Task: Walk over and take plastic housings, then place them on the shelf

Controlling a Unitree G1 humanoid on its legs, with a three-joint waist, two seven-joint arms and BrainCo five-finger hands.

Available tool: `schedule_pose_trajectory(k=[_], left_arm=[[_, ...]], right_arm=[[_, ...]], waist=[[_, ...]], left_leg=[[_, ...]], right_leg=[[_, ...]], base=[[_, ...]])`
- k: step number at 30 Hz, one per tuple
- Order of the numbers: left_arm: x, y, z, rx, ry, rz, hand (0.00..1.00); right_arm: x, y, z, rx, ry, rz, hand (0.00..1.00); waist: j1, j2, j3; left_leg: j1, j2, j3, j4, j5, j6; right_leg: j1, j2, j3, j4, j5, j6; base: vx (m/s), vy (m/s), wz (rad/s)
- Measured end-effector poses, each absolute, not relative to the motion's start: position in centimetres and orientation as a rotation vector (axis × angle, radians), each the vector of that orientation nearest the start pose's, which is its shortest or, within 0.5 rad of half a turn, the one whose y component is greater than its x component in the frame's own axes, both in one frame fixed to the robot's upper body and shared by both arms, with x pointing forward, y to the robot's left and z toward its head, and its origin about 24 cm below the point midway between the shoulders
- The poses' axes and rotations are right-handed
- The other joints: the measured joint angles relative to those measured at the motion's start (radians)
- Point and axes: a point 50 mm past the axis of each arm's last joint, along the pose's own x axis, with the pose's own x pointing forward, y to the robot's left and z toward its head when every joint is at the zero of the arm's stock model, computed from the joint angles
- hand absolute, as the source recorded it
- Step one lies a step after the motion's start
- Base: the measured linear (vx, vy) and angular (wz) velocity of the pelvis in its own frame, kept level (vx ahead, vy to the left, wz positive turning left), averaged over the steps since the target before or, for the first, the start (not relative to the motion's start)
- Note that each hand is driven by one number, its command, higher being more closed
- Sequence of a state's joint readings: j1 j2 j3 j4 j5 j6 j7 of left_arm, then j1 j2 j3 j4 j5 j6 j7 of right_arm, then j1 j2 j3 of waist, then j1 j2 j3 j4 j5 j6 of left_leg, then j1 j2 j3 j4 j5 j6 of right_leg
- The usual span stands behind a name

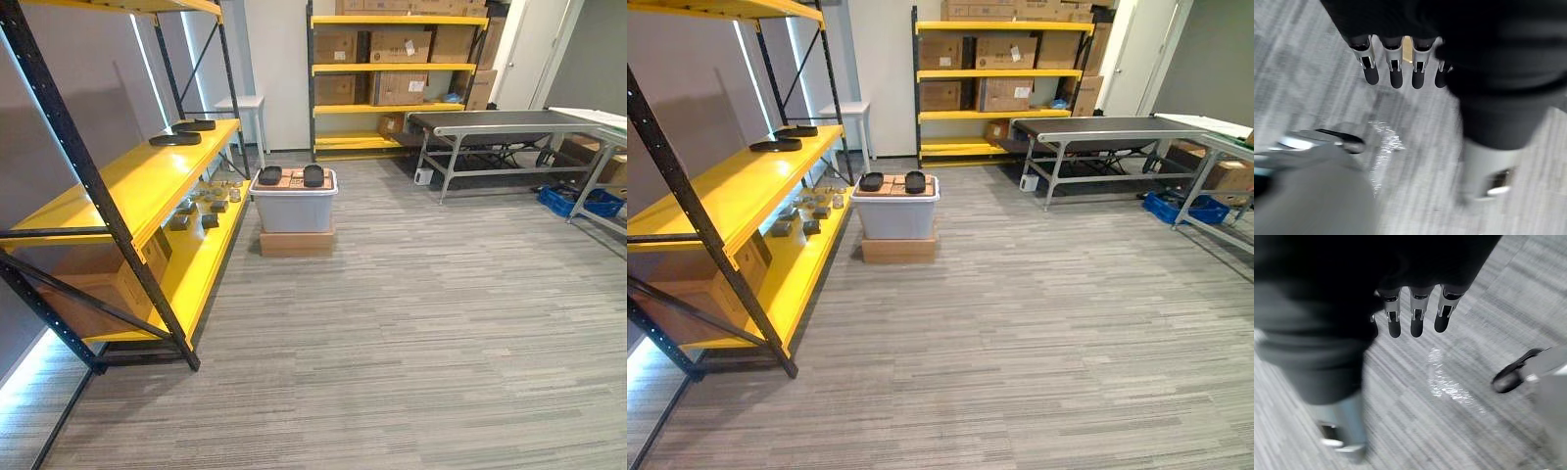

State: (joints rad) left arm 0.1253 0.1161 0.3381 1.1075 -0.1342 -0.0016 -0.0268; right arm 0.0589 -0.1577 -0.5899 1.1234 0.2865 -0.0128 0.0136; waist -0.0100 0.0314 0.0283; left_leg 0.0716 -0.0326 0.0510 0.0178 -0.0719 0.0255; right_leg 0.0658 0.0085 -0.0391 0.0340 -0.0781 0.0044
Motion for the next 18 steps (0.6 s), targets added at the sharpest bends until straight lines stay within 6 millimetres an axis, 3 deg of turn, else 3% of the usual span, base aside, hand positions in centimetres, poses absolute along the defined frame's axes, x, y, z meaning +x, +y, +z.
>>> schedule_pose_trajectory(k=[3,7,14,18], left_arm=[[6.5,25.5,-15.7,-0.192,1.100,0.518,0.00],[5.9,27.3,-15.2,-0.180,1.081,0.575,0.00],[5.9,27.2,-15.2,-0.198,1.077,0.577,0.00],[6.1,25.7,-15.6,-0.228,1.071,0.562,0.00]], right_arm=[[8.3,-29.2,-14.2,0.427,0.916,-0.796,0.00],[8.7,-30.9,-13.4,0.418,0.873,-0.823,0.00],[9.9,-31.3,-12.9,0.428,0.834,-0.821,0.00],[10.1,-31.0,-13.1,0.433,0.834,-0.817,0.00]], waist=[[-0.002,0.014,0.011],[-0.002,0.015,0.017],[-0.002,0.015,0.024],[-0.002,0.016,0.028]], left_leg=[[0.016,0.000,0.007,-0.026,-0.001,-0.002],[0.037,0.001,0.008,-0.031,-0.010,-0.017],[0.043,0.002,0.009,-0.038,-0.012,-0.020],[0.058,0.002,0.010,-0.047,-0.013,-0.021]], right_leg=[[0.017,0.000,0.000,-0.021,0.002,0.004],[0.039,0.002,-0.002,-0.030,0.002,0.005],[0.041,0.001,-0.004,-0.031,-0.001,0.010],[0.053,0.002,-0.004,-0.031,-0.001,0.011]], base=[[0.06,-0.006,-0.07],[0.04,-0.022,-0.02],[0.00,0.000,0.00],[-0.03,-0.012,0.00]])
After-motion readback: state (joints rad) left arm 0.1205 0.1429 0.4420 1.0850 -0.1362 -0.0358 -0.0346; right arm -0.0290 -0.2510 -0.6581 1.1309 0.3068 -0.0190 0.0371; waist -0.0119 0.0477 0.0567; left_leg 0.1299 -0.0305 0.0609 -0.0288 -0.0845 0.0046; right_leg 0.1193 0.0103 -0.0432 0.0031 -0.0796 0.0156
